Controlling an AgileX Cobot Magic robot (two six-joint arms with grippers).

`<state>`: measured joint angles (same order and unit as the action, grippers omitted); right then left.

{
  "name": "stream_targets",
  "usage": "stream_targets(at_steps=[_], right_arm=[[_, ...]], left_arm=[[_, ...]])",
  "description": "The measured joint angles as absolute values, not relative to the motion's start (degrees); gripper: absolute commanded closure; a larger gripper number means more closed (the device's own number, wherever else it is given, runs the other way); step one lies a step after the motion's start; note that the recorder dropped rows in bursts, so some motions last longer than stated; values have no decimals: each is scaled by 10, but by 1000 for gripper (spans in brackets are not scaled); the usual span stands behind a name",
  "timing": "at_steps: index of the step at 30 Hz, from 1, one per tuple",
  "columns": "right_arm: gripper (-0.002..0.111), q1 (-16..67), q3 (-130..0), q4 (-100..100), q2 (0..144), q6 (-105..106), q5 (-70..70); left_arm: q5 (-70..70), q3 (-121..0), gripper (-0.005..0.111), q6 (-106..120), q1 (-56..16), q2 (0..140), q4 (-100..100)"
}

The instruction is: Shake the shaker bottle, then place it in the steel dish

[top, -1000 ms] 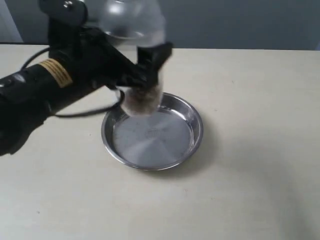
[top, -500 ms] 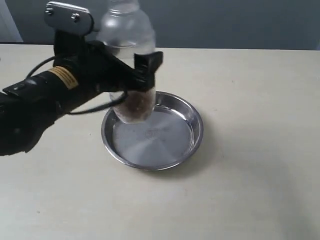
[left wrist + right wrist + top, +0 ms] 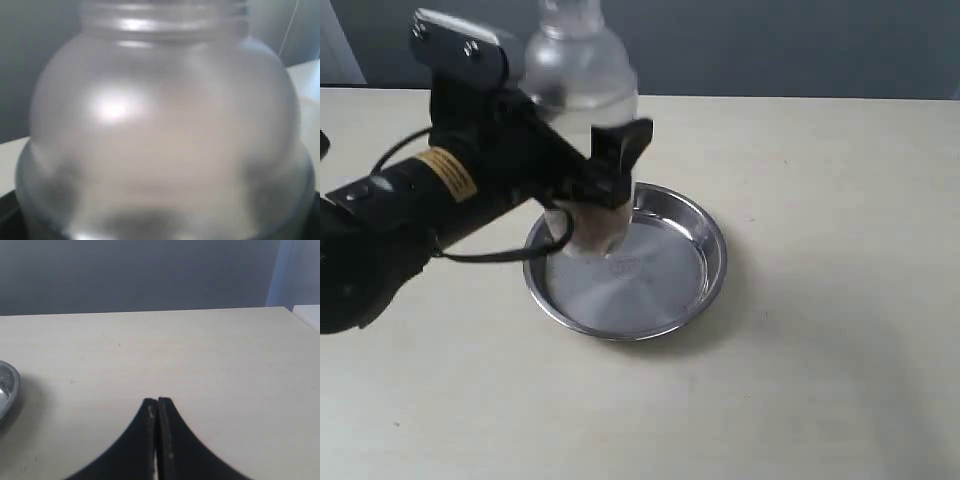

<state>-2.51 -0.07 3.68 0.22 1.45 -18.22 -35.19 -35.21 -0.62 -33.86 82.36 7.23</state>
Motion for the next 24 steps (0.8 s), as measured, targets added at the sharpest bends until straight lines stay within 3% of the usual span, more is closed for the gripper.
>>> stream_targets(at_steps=[7, 13, 19, 24], right_arm=[[109, -25, -1, 37, 2, 14, -182], [109, -25, -1, 37, 2, 14, -182], [109, -25, -1, 37, 2, 14, -182], [109, -25, -1, 37, 2, 14, -182]], left_arm=[[-366, -393, 107, 10, -339, 698, 34], [-362, -334, 107, -10, -343, 737, 19], [-334, -444, 107, 38, -343, 639, 45], [-261, -371, 107, 20, -345, 721, 99]])
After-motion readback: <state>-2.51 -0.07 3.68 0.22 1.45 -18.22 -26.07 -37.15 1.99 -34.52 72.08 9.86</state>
